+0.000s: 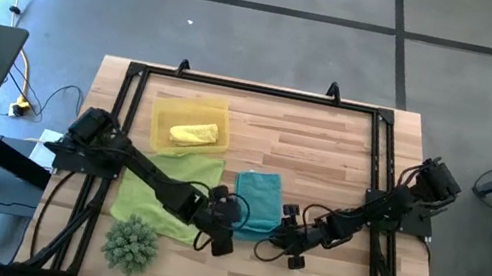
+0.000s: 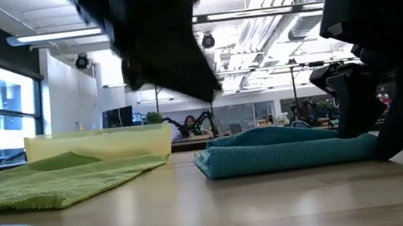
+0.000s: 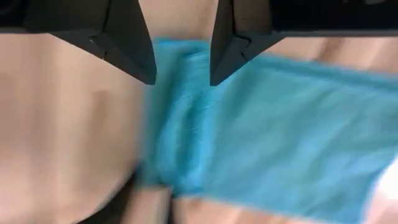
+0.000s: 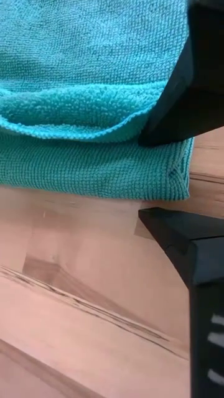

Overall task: Roll microfiber towels into tight, uniform cylinder then place into a basket
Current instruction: Roll the blue microfiber towel

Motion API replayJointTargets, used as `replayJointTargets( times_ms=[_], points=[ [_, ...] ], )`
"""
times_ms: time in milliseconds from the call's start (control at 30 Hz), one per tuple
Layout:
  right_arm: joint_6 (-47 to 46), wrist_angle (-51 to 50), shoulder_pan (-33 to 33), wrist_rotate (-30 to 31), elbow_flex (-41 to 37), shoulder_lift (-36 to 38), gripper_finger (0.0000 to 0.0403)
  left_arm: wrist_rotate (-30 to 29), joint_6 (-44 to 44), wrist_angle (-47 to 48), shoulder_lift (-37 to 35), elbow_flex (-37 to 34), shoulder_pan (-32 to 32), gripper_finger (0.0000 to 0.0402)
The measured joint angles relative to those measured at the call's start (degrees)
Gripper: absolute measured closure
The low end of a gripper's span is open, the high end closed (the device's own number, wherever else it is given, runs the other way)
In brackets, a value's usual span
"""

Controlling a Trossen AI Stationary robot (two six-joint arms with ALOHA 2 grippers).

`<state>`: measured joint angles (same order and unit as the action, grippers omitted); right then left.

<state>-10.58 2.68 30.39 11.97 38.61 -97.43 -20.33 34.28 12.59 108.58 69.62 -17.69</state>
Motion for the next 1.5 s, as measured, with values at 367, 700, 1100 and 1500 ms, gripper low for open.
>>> replayJointTargets(
  times_ms=[367, 700, 1100, 1500],
  points=[
    [0.0, 1.0, 0.0, 0.2, -0.1, -0.1, 0.0231, 3.6, -10.1, -19.1, 8.2, 0.0, -2.2, 0.0272],
    [-0.4, 1.4, 0.0, 0.3, -0.1, -0.1, 0.0231, -3.0, -9.0, -17.7, 10.9, 0.0, 1.0, 0.0273],
    [-1.4, 1.3, 0.0, 0.3, -0.1, -0.1, 0.0231, -3.0, -1.2, -9.9, 9.5, 0.0, 2.1, 0.0273],
    [-1.4, 1.4, 0.1, 1.2, -0.1, -0.1, 0.0231, -2.6, -17.5, -10.4, 7.3, 0.0, -2.9, 0.0273]
  ],
)
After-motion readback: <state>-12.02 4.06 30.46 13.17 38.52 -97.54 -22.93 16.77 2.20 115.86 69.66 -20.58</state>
